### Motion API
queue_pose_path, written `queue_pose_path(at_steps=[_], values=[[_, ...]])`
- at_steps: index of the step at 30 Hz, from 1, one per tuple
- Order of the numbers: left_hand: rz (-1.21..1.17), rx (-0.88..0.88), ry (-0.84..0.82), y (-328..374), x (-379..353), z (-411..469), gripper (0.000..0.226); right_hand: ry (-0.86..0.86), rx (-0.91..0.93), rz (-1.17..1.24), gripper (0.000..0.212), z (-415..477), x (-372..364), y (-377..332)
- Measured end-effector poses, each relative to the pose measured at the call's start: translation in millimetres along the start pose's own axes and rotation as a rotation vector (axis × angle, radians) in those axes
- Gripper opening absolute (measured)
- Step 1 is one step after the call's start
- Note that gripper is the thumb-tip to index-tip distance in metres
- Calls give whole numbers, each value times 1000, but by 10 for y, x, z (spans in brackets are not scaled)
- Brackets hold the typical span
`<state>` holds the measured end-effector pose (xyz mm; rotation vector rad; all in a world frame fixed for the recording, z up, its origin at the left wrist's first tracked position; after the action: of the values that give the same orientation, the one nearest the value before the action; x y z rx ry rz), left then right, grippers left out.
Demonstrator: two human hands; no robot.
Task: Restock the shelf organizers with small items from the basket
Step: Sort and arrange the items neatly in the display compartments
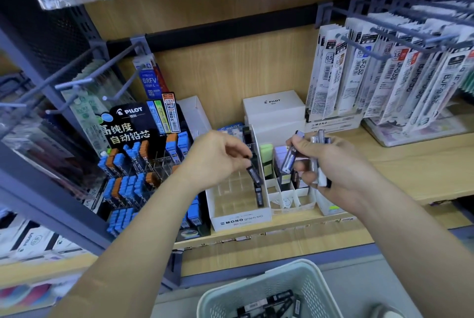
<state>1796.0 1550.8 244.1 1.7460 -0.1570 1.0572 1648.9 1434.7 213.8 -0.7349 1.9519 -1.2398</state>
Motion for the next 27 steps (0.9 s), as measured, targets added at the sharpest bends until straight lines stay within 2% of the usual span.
queue_pose_path(at_steps=[5,11,18,27], values=[[293,-54,-82,5,-420,-28,15,-6,31,17,11,12,-18,-12],[393,-98,-15,-47,-526,-39,15,-21,36,0,13,13,-4,-15],[361,-131,26,-38,-565,-48,10,-20,25,-19,22,41,22,15],[725,-274,-35,-20,-806,-13,15,-74,-13,-127,12,85,13,109]])
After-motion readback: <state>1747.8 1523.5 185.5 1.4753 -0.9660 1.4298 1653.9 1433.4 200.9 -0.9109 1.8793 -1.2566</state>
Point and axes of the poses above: each hand's wrist, its own z-axis towards the middle knuckle, its own x-axis out of the back of the hand, y = z × x, the point moved 10 cm from there along z, towards the middle knuckle, and after that the axes turned 7 degrees about -y, right-handed, at the moved point
